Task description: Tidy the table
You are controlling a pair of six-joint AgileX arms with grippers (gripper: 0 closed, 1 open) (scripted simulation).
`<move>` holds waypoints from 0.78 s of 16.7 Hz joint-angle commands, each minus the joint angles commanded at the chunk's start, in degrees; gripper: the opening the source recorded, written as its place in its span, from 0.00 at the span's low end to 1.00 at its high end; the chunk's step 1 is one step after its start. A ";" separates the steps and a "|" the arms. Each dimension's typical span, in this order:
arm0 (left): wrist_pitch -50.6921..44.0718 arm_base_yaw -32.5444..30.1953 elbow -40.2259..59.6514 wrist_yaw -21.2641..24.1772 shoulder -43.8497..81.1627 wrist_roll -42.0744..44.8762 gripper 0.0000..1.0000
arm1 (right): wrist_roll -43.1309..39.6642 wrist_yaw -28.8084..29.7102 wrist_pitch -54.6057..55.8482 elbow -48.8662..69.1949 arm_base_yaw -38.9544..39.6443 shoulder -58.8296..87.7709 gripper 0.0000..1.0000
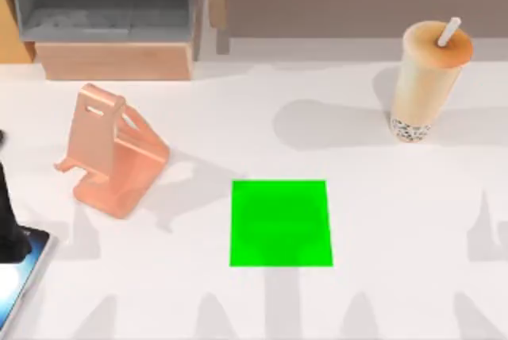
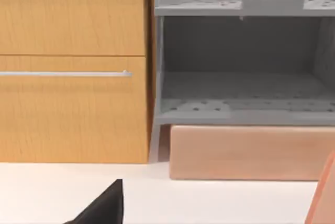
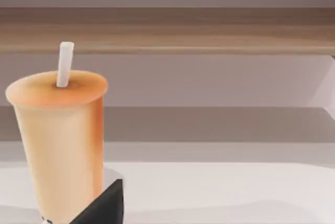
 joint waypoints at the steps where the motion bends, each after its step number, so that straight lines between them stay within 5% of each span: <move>1: 0.00 0.00 0.00 0.00 0.00 0.00 1.00 | 0.00 0.00 0.00 0.00 0.00 0.00 1.00; 7: -7.23 -0.24 8.62 -1.04 8.39 8.51 1.00 | 0.00 0.00 0.00 0.00 0.00 0.00 1.00; 13: -26.58 -0.91 34.80 -2.21 35.08 33.71 1.00 | 0.00 0.00 0.00 0.00 0.00 0.00 1.00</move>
